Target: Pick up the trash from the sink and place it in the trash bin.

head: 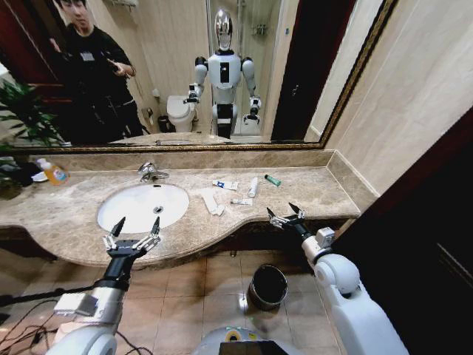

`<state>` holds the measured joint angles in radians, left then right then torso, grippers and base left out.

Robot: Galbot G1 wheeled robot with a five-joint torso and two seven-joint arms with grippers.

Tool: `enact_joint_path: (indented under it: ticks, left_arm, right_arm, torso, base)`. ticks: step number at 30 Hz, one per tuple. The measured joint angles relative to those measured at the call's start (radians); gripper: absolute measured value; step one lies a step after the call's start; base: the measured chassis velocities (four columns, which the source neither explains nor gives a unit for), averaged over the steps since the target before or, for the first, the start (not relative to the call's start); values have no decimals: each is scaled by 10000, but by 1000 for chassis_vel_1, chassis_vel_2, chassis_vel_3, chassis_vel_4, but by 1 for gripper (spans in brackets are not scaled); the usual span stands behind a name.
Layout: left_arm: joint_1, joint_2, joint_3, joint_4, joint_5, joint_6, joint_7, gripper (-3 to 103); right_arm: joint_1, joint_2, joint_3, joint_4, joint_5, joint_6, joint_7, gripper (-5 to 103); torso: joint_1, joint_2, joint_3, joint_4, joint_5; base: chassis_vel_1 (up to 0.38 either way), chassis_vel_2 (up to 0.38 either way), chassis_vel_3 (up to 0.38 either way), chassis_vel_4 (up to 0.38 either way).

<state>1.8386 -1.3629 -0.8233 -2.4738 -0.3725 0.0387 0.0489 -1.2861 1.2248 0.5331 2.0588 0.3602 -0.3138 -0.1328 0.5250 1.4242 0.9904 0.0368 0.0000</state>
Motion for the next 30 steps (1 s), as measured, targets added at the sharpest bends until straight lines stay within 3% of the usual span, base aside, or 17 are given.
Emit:
enact_joint_path:
  ticks: [9, 12, 17, 30]
  left_arm:
    - [0, 0, 0, 0, 0, 0, 0, 100]
    - [0, 0, 0, 0, 0, 0, 0, 100]
    - [0, 0, 0, 0, 0, 0, 0, 100]
    - [0, -1, 0, 0, 0, 0, 0, 100]
  right_arm:
    - [1069, -249, -393, -822, 372, -134, -280, 100]
    - [2088, -588, -471, -1666, 1247, -239, -1409, 100]
    - [2918, -836, -708, -2703, 1589, -214, -1885, 100]
    - [5548, -1272, -1884, -5659, 889, 867, -2841, 100]
  torso:
    - [0, 0, 0, 0, 2]
    - [1, 0, 1, 0, 0]
    - [0, 0, 1, 0, 1]
    - [1, -1, 0, 0, -1]
  base:
    - [0, 0, 0, 0]
    - [0, 0, 0, 0]
    - [0, 0, 0, 0]
    - [0, 0, 0, 0]
